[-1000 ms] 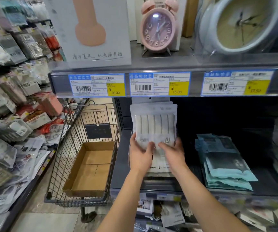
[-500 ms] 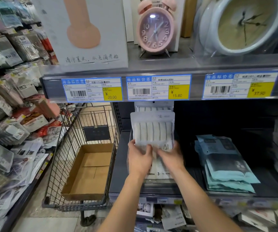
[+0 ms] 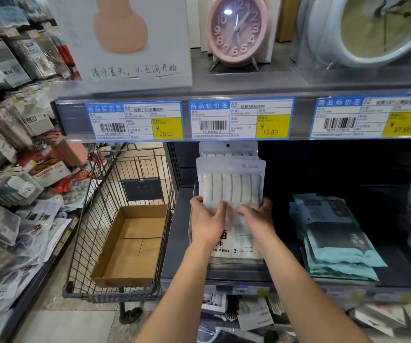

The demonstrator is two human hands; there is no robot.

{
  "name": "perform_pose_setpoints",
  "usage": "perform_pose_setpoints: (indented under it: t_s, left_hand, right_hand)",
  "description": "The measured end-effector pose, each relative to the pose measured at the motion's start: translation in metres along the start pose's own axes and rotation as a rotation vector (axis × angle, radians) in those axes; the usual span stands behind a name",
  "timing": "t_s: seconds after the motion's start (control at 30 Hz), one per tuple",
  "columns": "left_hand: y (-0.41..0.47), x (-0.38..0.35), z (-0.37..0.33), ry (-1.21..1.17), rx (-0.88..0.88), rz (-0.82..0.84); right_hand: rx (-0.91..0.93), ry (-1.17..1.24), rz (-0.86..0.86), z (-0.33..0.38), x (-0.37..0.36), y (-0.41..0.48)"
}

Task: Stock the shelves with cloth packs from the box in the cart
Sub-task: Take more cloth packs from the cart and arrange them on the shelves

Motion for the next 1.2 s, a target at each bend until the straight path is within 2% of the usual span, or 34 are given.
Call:
perform_pose_setpoints:
  t_s: [0.2, 0.47, 0.67, 0.83, 1.0, 1.2]
  left_hand:
    - [0.015, 0.000, 0.002, 0.034, 0.099, 0.079]
    - [0.013, 0.000, 0.000, 0.148, 0.040, 0.104]
    - [0.010, -0.001, 0.001, 0.126, 0.008, 0.088]
    - [-0.001, -0.001, 0.003, -0.011, -0.009, 0.012]
    - [-0.003, 0.004, 0.000, -0.021, -0.027, -0.012]
    - [-0.002, 0.007, 0.003, -0.057, -0.026, 0.027]
  right_hand:
    - [0.002, -0.041, 0.045, -0.005, 0.001, 0.006]
    - [-0.028, -0.136, 0.049, 0.001, 0.001, 0.003]
    - [-0.010, -0.186, 0.031, 0.003, -0.002, 0.000]
    - [0.101, -0.054, -0.049, 0.002, 0.001, -0.009]
    - [0.282, -0.217, -0.119, 0.009, -0.001, -0.015]
    - [0.309, -0.255, -0.118, 0.007, 0.003, -0.017]
Point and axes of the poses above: each hand's wrist, its own y-axis towards the middle knuckle, its own x-axis out of the back of the hand, z = x × y, the point moved 5 cm from there along y, towards the middle knuckle, and after that the axes turned 9 degrees about -y, right-handed, at the moved point
